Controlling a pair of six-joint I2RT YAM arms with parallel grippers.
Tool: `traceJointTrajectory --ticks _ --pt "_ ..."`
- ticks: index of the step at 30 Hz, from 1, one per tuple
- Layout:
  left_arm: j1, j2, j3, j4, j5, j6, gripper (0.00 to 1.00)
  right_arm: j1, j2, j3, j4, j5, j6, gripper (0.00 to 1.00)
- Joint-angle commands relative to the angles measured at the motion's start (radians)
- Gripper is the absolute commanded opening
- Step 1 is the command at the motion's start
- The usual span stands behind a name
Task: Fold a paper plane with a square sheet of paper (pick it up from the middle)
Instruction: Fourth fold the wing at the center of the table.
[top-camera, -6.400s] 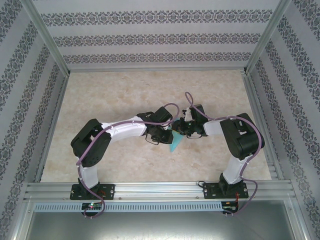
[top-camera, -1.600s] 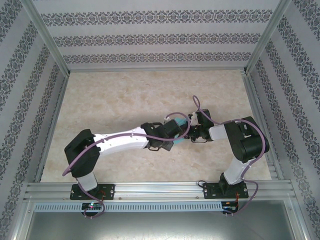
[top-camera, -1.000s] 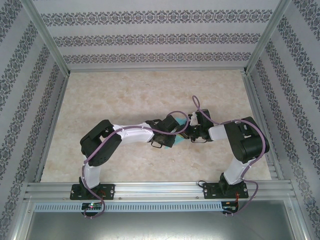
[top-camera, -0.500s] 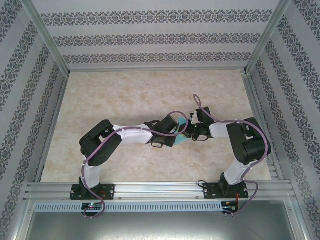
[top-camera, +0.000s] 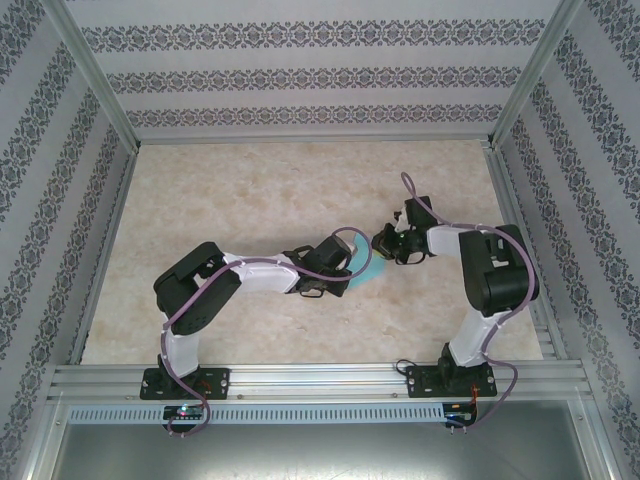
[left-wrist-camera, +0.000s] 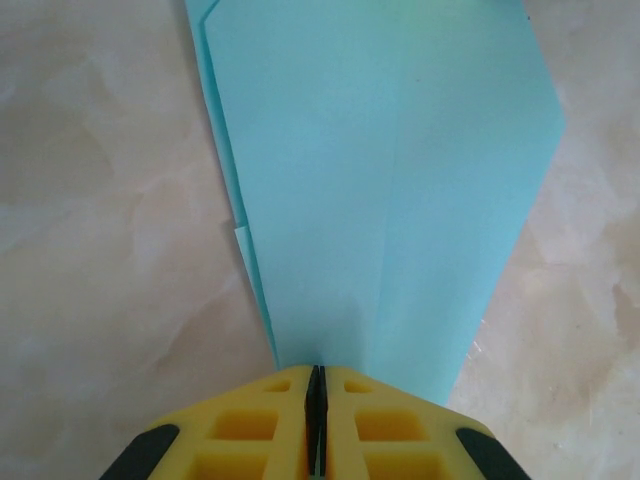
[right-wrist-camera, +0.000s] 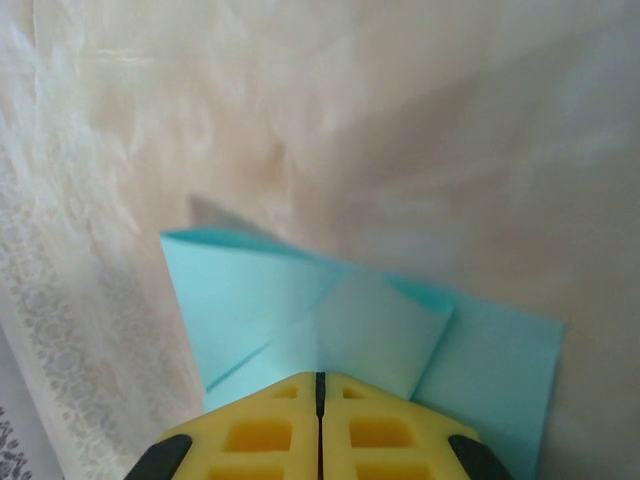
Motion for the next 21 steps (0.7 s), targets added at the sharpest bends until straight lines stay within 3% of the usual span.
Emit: traceJointTrajectory --ticks 1,8,14,21 --pt "0.006 0.071 -0.084 -0.27 -0.054 0.034 0.13 -0.048 0.022 0.055 -0.048 0.101 -0.053 0.07" --pt "0.006 0.073 -0.065 -0.274 -0.045 0.046 0.14 -0.079 -0.082 0.048 -0.126 0.079 -0.101 0.08" --pt "0.006 0.085 -0.028 -0.283 -0.035 0.051 0.15 0.021 -0.255 -0.051 -0.099 0.037 -0.007 0.08" --pt "0.006 0.09 -0.013 -0.297 -0.029 0.062 0.15 0.127 -0.12 -0.055 0.048 0.027 0.071 0.08"
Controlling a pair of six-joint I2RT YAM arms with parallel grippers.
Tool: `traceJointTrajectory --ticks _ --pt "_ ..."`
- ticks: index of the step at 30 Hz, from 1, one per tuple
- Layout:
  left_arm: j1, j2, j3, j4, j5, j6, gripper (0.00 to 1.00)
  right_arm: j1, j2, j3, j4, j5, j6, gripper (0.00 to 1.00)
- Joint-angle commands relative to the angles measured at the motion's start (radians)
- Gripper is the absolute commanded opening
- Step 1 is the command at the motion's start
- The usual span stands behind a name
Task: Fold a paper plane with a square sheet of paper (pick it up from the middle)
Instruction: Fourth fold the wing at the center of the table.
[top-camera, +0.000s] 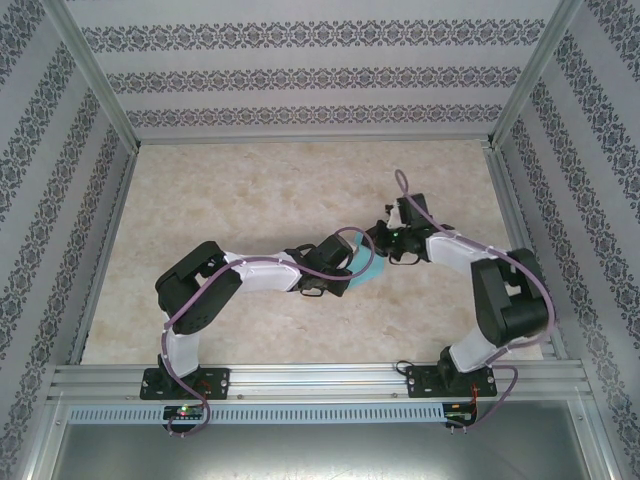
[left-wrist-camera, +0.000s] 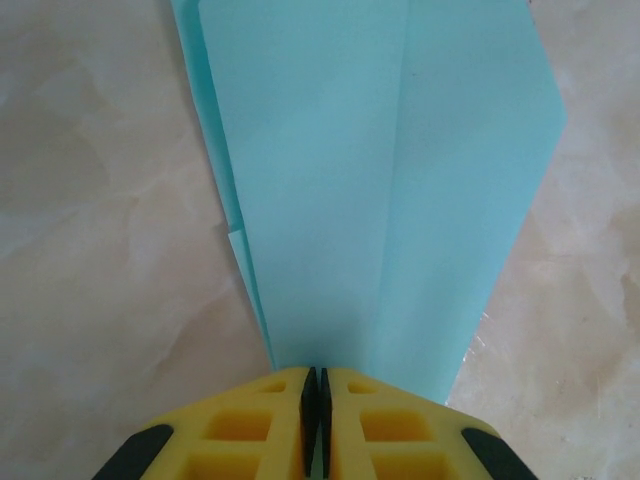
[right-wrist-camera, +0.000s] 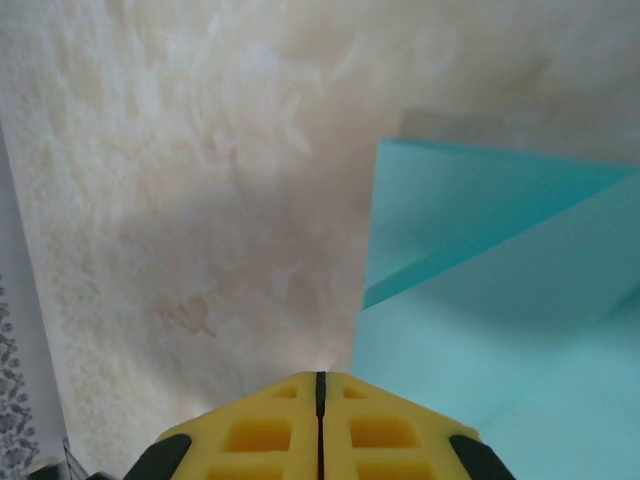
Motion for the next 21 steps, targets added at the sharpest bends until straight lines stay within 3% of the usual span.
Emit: traceJointTrajectory --ticks 1,13,21 --pt "0.007 0.075 -0.051 -0.249 -0.033 0.031 0.15 0.002 0.086 0.011 0.044 0.001 0.023 0.07" --pt "0.006 0.058 -0.094 -0.252 -0.039 0.03 0.15 -0.145 0.247 0.133 -0.06 0.046 -0.127 0.08" --pt "0.006 0.045 -0.098 -0.262 -0.028 0.027 0.15 -0.188 0.251 0.2 -0.11 0.063 -0.144 0.08"
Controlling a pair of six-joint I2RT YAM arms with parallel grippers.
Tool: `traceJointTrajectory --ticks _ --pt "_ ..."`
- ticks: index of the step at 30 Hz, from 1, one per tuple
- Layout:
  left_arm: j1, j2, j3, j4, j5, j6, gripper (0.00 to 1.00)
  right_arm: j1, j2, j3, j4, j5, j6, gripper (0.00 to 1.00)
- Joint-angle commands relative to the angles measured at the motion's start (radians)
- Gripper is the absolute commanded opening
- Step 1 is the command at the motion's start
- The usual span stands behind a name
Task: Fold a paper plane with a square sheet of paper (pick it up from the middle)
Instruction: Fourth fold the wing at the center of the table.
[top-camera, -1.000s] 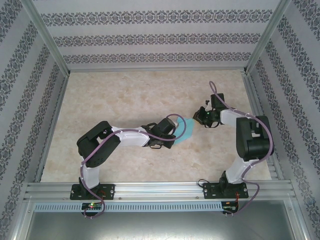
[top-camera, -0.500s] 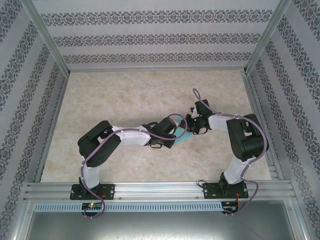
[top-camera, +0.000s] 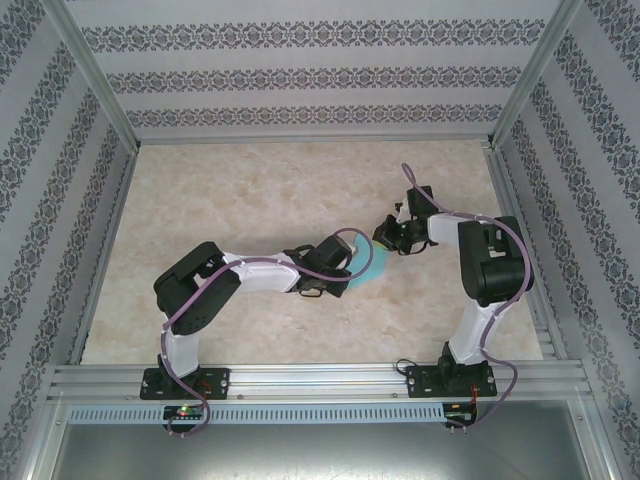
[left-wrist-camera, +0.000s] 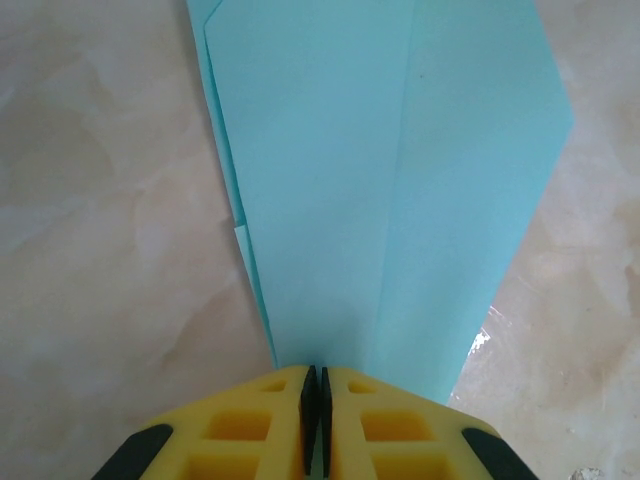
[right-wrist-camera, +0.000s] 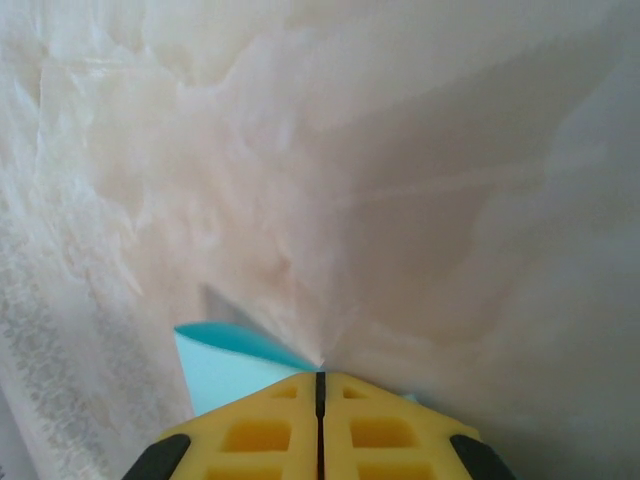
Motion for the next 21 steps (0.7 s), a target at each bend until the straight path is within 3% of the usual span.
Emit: traceJointTrajectory --ticks 1,8,15,21 --pt "0.006 0.055 -0.079 -0.269 -0.025 0.02 0.15 -0.046 0.0 0.035 -0.032 0.072 -0.036 0.08" --pt "0.006 0.045 -0.069 -0.26 0.006 0.021 0.18 -0.075 -0.042 0.053 -0.061 0.035 -0.054 0.09" --pt "0.006 0.024 -0.008 -0.262 0.044 0.007 0.23 -0.064 -0.213 -0.054 -0.075 -0.04 -0.032 0.2" --pt "0.007 -0.058 0.061 -0.266 0.069 -0.01 0.32 0.016 -0.337 -0.194 -0.045 -0.088 0.013 0.31"
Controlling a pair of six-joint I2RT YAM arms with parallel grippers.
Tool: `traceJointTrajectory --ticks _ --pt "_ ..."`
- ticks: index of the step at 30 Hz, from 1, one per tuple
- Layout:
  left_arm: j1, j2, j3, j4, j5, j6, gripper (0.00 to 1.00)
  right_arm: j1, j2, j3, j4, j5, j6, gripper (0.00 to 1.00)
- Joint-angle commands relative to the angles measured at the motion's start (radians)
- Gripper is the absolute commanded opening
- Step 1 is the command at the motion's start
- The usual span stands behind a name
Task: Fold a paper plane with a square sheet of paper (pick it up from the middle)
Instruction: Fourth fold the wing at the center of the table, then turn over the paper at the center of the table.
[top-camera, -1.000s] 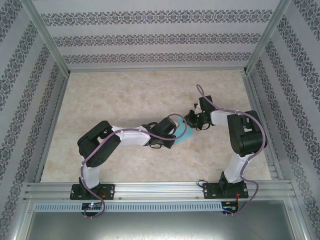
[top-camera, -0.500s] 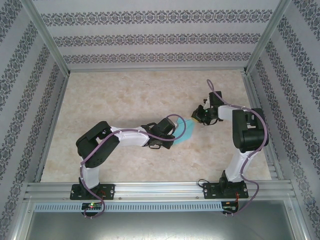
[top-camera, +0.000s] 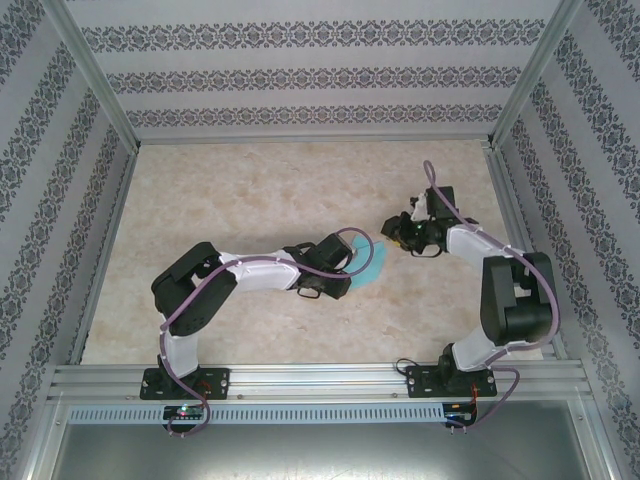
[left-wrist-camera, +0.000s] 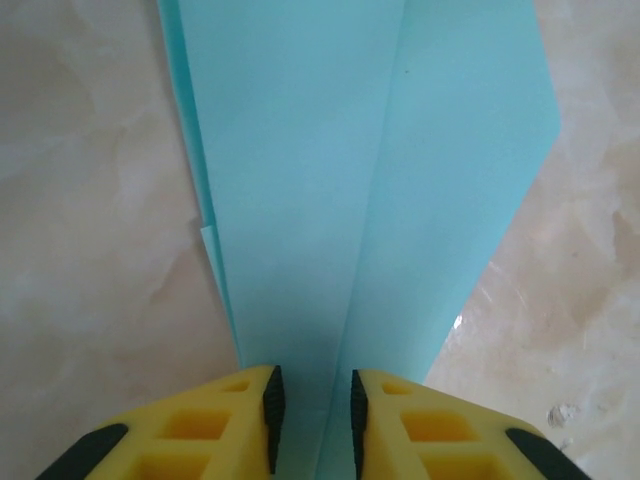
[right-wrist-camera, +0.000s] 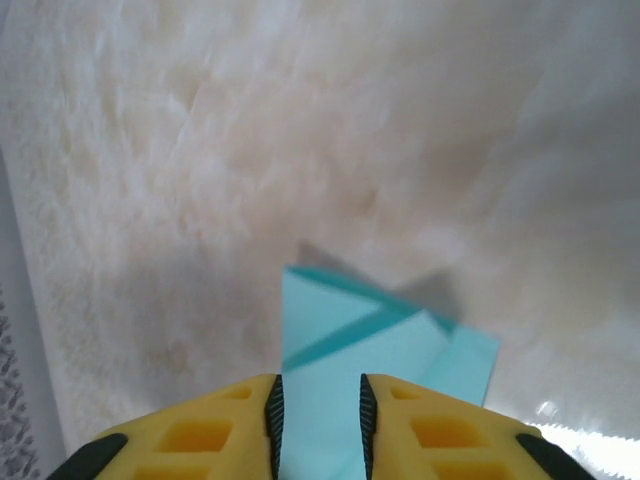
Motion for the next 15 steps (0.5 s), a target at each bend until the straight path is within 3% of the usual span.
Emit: traceJointTrajectory --ticks 1,8,15 --pt "0.008 -0.054 0.028 -0.141 0.021 -0.009 0.34 0.047 -0.052 -0.071 0.003 -0.047 0.029 0.33" --pt "0.043 -0.107 0.076 -0.185 0.046 0.028 0.46 0.065 -0.118 -0.155 0.055 -0.072 0.056 0.41" --pt "0.118 -0.046 0.107 -0.169 0.237 0.076 0.49 0.067 -0.158 -0.199 0.091 -0.097 0.059 0.49"
